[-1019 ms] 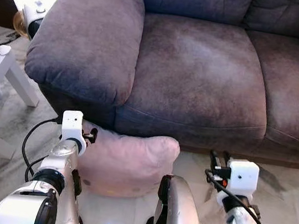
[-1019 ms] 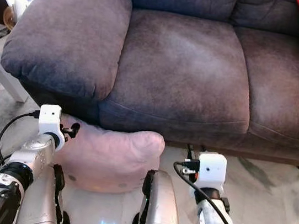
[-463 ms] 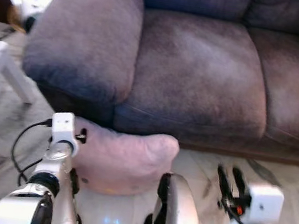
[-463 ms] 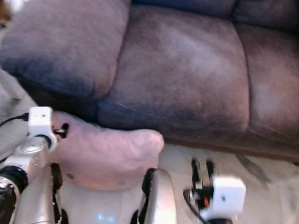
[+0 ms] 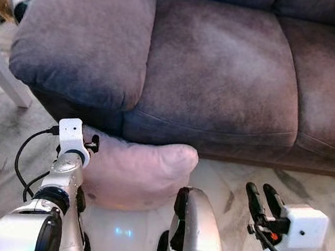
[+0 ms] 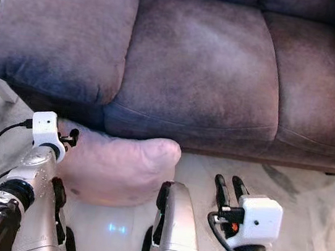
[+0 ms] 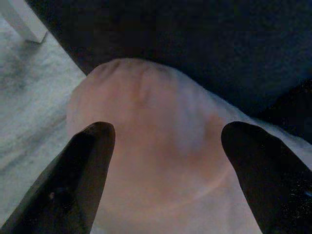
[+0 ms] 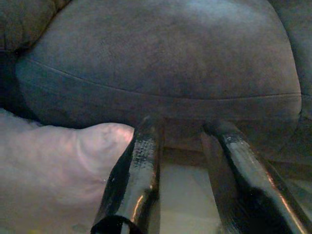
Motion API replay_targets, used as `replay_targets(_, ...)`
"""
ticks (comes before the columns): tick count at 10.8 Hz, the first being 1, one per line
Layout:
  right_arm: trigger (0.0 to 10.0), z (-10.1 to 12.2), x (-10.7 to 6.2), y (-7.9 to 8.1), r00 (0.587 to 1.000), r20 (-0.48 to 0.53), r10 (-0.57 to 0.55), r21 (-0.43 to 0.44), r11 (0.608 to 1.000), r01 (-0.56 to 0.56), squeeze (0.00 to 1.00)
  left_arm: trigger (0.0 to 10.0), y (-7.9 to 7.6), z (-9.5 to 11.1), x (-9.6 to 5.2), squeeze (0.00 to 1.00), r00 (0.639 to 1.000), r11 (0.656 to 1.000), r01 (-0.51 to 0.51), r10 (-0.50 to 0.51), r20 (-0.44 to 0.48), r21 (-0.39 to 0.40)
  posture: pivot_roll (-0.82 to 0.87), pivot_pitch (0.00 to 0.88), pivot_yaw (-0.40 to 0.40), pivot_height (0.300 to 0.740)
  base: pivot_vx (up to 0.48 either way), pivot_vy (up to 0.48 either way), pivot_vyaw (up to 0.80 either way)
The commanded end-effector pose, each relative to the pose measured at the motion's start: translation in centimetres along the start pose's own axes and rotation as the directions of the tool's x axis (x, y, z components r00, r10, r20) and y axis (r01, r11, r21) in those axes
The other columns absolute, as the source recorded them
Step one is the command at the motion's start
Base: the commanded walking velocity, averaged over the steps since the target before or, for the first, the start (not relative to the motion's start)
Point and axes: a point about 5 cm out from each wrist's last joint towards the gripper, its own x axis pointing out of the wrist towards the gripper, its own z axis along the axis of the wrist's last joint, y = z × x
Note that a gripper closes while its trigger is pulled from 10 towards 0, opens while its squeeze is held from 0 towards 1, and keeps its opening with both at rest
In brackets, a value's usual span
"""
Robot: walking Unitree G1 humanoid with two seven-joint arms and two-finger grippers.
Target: Move the pillow to the sofa from floor
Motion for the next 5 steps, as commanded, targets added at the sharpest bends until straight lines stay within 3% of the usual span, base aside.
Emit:
replay_targets(1,10.0,0.1,-0.7,-0.2,1.0,-0.02,-0.003,-0.003,1.0,0.003,0.0,10.0,0.2,-1.1,-0.3,0.0,0.999,1.0,-0.026,0.026,-0.034,0.002,-0.1,0.306,-0.166,0.506,0.0,0.0,0.0)
replay_targets(5,10.0,1.1,-2.2,-1.1,0.998,-0.053,-0.017,-0.033,0.999,0.016,0.0,10.0,0.8,-0.8,-0.3,0.0,0.995,0.995,-0.1,0.1,-0.001,0.009,-0.14,0.344,-0.182,0.506,0.0,0.0,0.0)
